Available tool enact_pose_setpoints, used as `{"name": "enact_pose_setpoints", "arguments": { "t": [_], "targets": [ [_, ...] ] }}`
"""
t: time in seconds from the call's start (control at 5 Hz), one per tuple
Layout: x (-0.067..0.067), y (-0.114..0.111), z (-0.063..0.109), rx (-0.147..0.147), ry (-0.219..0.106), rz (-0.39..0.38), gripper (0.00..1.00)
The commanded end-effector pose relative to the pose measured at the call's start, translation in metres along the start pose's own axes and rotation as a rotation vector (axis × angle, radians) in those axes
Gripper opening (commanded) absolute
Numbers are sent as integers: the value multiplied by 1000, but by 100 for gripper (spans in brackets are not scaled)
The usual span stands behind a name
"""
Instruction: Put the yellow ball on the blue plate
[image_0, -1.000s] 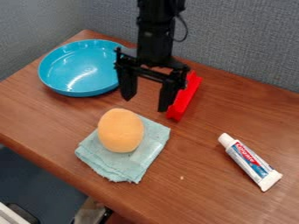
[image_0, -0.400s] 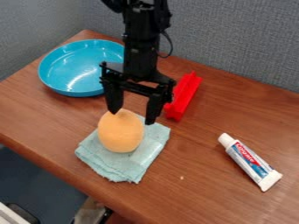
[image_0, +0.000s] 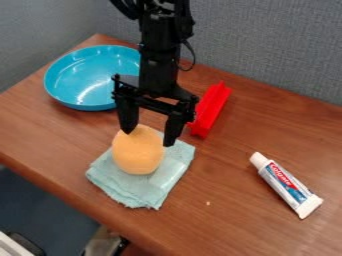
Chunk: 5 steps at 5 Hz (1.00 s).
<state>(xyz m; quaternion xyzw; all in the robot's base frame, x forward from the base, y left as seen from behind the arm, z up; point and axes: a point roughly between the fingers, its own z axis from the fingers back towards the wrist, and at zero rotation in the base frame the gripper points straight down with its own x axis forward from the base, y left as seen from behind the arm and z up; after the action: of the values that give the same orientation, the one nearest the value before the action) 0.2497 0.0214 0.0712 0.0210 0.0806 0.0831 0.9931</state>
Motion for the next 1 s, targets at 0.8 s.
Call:
{"name": "enact_pose_setpoints", "arguments": {
  "t": [0.8],
  "targets": [
    [-11,12,-21,41,10,85,100]
  ]
}}
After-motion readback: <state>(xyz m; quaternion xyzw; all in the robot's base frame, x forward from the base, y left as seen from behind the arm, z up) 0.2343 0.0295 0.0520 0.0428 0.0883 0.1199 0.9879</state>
